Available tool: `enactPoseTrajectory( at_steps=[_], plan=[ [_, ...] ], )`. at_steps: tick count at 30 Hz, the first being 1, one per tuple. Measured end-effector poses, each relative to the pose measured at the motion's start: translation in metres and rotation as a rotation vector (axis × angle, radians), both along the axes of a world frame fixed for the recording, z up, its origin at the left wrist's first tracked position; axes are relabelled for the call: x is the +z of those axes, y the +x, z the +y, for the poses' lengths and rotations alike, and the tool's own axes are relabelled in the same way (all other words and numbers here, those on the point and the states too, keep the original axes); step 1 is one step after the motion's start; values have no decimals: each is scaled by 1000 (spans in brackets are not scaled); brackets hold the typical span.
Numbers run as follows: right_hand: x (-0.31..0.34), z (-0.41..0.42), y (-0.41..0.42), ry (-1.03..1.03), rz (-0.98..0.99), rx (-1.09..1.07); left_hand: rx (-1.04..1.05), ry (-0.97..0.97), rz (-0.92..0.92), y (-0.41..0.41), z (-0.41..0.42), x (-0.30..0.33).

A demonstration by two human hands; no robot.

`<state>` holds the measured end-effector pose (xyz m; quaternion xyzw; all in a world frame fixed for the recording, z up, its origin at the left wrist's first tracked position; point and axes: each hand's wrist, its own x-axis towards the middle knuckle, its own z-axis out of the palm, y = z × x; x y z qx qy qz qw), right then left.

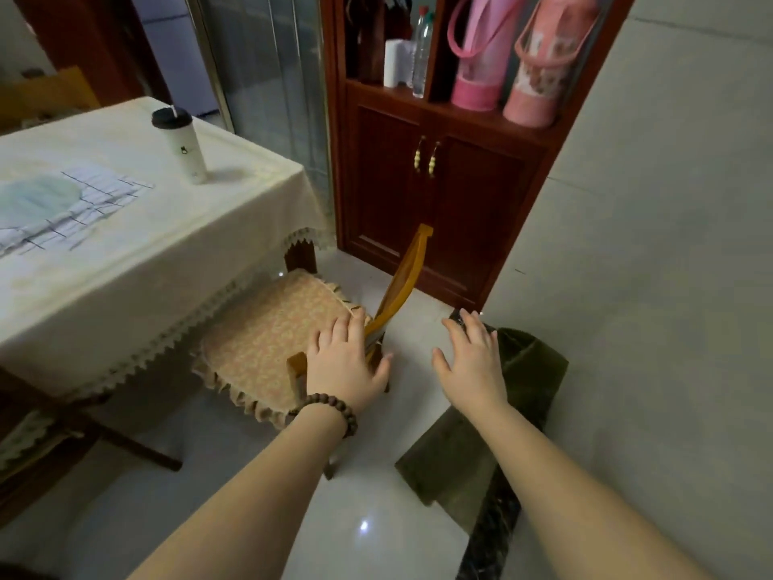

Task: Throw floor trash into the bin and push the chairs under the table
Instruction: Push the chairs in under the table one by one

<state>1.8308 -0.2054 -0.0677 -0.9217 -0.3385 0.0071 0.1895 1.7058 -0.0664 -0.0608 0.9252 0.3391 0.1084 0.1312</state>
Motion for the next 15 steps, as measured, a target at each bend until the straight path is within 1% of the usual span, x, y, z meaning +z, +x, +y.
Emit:
enactPoseTrajectory(
  at_steps=[3,7,12,15],
  plan=[
    [-1,7,30,-26,3,77,42,2,44,16,-5,-6],
    [-9,31,63,-18,2,176,103,19,106,34,8,-19],
    [-18,79,109,-12,0,343,121,114,239,64,31,-44],
    [-25,113,138,-24,-33,462,163,94,320,80,42,-61]
  ],
)
